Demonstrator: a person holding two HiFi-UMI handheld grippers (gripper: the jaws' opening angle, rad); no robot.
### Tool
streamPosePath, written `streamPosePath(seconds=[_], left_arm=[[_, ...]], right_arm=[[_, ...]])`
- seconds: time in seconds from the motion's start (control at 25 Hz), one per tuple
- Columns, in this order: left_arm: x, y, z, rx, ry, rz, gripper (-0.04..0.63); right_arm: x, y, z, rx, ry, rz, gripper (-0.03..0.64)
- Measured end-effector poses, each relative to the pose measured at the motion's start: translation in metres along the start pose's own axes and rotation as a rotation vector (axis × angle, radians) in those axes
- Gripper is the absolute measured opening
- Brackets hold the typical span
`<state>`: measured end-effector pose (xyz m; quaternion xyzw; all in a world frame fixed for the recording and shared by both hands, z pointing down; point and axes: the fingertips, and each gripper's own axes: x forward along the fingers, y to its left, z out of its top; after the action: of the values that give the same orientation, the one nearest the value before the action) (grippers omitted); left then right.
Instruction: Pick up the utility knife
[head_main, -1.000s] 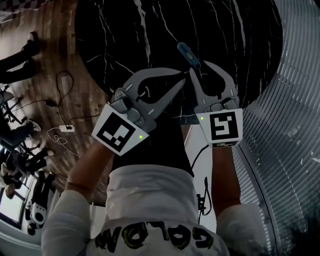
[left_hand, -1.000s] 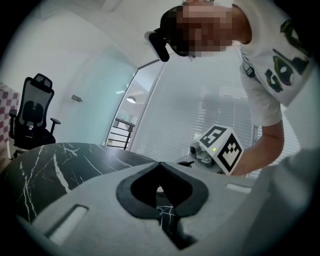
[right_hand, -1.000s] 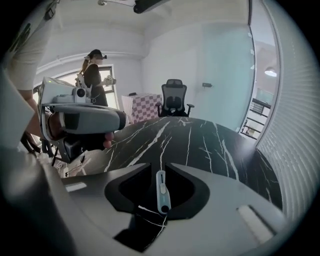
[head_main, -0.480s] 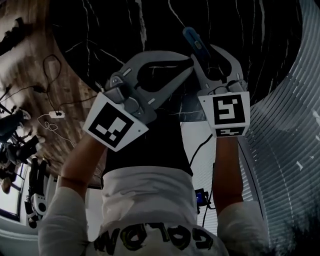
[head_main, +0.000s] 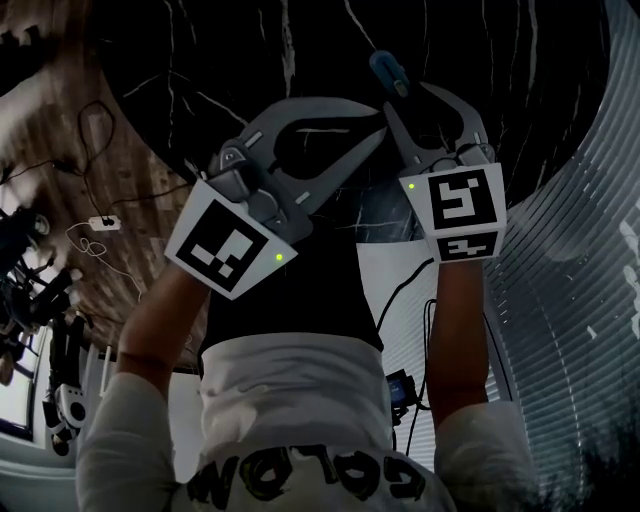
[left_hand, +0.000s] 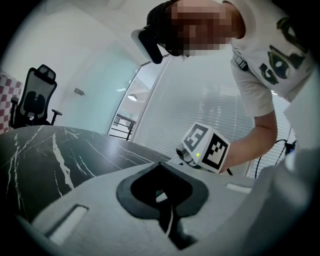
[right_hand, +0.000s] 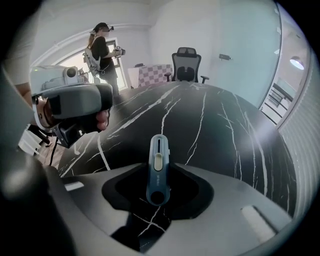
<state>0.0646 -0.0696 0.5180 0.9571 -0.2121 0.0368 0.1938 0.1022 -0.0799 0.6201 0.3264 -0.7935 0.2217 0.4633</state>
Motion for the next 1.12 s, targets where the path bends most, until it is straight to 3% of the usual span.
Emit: streamPosePath(seconds=[0.36, 0.56, 0.92, 1.12], left_arm=[[-0.009, -0.004, 0.005, 0.013, 0.011, 0.004, 0.002], [-0.015, -0.007, 0.021, 0.030, 0.017, 0.019, 0.003], [-0.030, -0.031, 0.105, 0.084, -0.037, 0.030, 0.003], [-0.051, -0.055, 0.168, 0.067, -0.098, 0.055, 0.003]], right_arm=[[-0.002, 0.002, -0.001, 0.022, -0.014, -0.009, 0.132], [-0.028, 0.000, 0.018, 0.035, -0.081, -0.046, 0.132], [-0.129, -0.001, 0.083, 0.054, -0.279, -0.130, 0.132], [-0.199, 0.008, 0.119, 0.069, -0.376, -0.178, 0.132]])
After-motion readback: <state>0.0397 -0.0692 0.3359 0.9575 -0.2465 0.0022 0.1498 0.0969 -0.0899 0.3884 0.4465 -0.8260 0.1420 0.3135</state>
